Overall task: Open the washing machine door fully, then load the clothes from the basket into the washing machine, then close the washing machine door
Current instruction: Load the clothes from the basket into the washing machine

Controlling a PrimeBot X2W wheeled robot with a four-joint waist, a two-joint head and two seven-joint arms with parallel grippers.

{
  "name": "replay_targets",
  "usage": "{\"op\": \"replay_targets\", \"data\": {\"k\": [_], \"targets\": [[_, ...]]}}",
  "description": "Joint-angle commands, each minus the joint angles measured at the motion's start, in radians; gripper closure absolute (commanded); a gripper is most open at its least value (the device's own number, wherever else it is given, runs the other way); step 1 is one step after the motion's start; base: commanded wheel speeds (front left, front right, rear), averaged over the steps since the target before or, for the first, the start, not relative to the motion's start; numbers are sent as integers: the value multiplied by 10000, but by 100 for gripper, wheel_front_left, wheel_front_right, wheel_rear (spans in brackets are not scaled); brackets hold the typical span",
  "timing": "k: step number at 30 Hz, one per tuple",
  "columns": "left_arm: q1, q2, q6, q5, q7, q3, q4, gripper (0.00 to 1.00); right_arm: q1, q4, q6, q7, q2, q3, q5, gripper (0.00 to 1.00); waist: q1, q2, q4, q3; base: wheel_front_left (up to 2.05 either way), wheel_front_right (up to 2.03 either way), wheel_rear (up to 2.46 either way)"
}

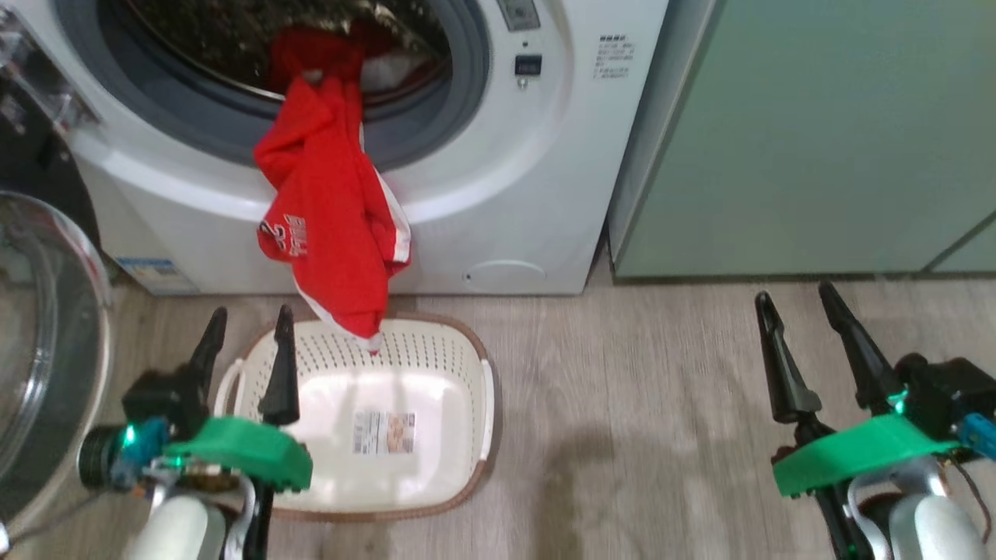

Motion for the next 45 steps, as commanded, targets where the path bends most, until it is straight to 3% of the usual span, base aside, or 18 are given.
{"op": "replay_targets", "data": {"k": [1,6,13,21,33,34,35,36,45], "targets": [[-751,72,-83,-77,30,333,-145,0,-578,-441,0,-79,-50,277,-6,0,0,-1,-79,503,0,0,0],[-1926,-101,-469,-395,250,239,1108,0,-1026,-692,0,-189,-50,464,14,0,0,-1,-280,1669,0,0,0],[-3947,-224,-1303,-1022,559,299,3918,0,-1687,-722,0,-473,-50,728,137,0,0,-1,-729,3150,0,0,0],[-6099,346,-1968,-1407,686,677,6763,0,-2243,-414,0,-928,-50,994,380,0,0,-1,-1370,4347,0,0,0],[-7831,1197,-2128,-1613,905,1006,9258,0,-2674,188,0,-1489,-50,1304,731,0,0,-1,-2073,4955,0,0,0],[-7926,1242,-2097,-1623,914,1023,9401,14,-2696,241,0,-1522,-50,1328,761,0,0,-1,-2118,4956,0,0,0],[-8009,1291,-2082,-1627,902,1033,9532,53,-2716,294,0,-1556,-50,1352,789,0,0,-1,-2158,4942,0,0,0],[-8077,1321,-2096,-1648,916,1043,9667,100,-2727,348,0,-1587,-50,1371,812,0,0,-1,-2191,4914,0,0,0],[-8359,1330,-2295,-1519,875,725,9967,100,-2578,744,0,-1820,-50,1232,1034,0,0,-1,-1994,4247,0,0,0]]}}
